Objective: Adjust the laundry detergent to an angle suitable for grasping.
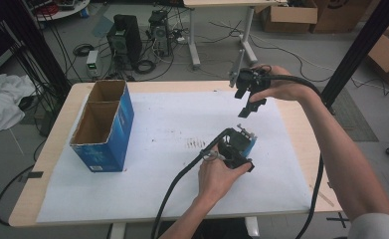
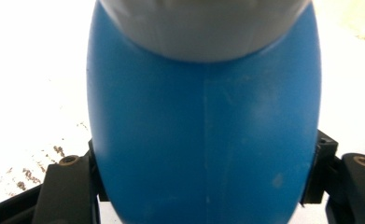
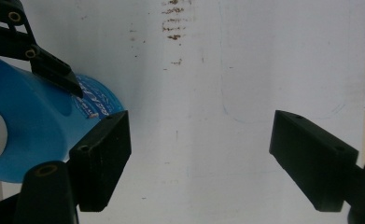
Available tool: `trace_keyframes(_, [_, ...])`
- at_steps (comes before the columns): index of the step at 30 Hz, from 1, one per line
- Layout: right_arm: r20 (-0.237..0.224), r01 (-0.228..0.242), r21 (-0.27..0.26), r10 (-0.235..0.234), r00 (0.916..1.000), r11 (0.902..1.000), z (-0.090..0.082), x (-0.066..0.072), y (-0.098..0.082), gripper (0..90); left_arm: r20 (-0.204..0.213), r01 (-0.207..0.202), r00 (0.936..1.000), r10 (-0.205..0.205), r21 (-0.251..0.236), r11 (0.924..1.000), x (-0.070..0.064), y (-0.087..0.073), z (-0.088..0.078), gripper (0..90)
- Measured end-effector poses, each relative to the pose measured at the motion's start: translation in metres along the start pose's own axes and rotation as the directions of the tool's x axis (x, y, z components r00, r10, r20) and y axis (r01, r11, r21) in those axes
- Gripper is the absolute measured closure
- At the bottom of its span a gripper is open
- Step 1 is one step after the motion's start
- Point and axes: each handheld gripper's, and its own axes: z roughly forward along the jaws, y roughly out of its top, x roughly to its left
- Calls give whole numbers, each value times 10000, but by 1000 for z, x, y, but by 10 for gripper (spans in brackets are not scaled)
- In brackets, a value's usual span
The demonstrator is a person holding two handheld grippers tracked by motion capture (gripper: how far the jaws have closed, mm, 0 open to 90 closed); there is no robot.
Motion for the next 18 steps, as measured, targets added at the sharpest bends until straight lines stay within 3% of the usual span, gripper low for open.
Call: trace_keyframes(18, [15, 5, 40, -5, 10000, 10000, 2, 0, 2, 207, -16, 403, 9992, -403, -297, 9987, 3, -1, -1, 424])
